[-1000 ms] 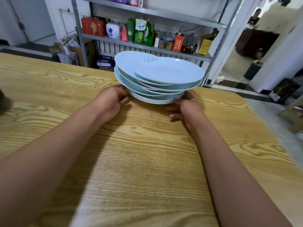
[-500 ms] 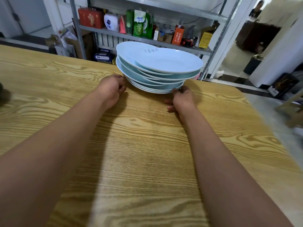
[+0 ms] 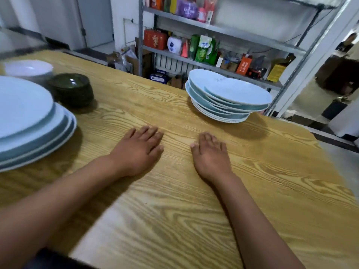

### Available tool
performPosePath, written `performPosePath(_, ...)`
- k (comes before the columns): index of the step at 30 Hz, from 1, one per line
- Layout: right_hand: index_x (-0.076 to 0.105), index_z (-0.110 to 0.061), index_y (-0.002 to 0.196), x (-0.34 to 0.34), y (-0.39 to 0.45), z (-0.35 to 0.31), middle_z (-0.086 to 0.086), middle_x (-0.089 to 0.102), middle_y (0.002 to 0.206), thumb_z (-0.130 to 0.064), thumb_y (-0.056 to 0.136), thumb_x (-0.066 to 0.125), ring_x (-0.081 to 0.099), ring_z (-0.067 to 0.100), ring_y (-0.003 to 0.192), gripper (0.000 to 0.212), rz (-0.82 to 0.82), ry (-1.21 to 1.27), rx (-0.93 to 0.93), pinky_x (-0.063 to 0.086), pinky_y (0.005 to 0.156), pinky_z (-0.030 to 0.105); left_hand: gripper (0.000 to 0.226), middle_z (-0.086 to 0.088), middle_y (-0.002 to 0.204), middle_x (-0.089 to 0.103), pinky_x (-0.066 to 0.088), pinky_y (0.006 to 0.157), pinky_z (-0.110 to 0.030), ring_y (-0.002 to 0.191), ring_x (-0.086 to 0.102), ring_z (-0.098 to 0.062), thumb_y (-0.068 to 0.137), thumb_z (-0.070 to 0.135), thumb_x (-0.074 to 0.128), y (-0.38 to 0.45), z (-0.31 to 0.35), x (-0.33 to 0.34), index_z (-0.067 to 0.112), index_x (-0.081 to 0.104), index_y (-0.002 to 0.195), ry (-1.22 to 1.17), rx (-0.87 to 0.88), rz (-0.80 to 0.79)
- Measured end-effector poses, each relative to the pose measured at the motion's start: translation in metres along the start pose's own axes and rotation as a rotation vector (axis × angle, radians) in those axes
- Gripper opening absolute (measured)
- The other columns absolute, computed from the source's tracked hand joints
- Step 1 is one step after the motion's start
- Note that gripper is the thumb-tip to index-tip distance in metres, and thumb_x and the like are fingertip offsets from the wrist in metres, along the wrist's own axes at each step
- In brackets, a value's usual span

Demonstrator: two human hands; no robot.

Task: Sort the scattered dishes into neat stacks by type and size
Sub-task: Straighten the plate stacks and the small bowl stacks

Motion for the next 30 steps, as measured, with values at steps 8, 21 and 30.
performPosePath(8, 0.007, -0.012, 0.155, 0.020, -0.038, -0.103, 0.006, 0.001, 0.163, -0.048, 0.101, 0.011, -0.004, 0.018, 0.149, 0.064, -0.118, -0.026, -0.150, -0.004, 0.120, 0.043, 0.066, 0.016, 0.155, -0.015, -0.011, 0.115, -0.027, 0.141, -0.020, -0.002, 0.088, 0.067, 0.000, -0.168, -0.045, -0.013, 0.040, -0.006, 0.149, 0.022, -0.068, 0.030)
performPosePath(21, 0.024, -0.021, 0.153, 0.038, -0.085, -0.262, -0.003, 0.018, 0.160, -0.038, 0.104, 0.025, 0.010, 0.014, 0.148, 0.052, -0.152, 0.352, -0.315, 0.001, 0.121, 0.034, 0.042, 0.001, 0.124, 0.057, 0.033, 0.096, -0.028, 0.114, 0.051, -0.019, 0.089, 0.036, 0.025, -0.261, -0.109, -0.056, 0.017, 0.059, 0.103, 0.111, -0.449, 0.226)
performPosePath(30, 0.039, -0.035, 0.143, 0.033, -0.088, -0.284, -0.014, 0.059, 0.132, -0.010, 0.088, 0.052, 0.053, 0.006, 0.122, 0.062, -0.084, 0.936, -0.162, 0.040, 0.103, 0.029, 0.024, -0.017, 0.107, 0.064, 0.046, 0.075, -0.038, 0.093, 0.057, -0.036, 0.088, 0.014, 0.039, -0.304, -0.248, -0.093, 0.008, 0.058, 0.102, -0.294, -0.967, 0.590)
Point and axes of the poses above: each hand's wrist, its own y-axis towards the middle knuckle, its own x-axis out of the palm, z = x × y, the point moved 8 cm from there along y, towards the middle knuckle
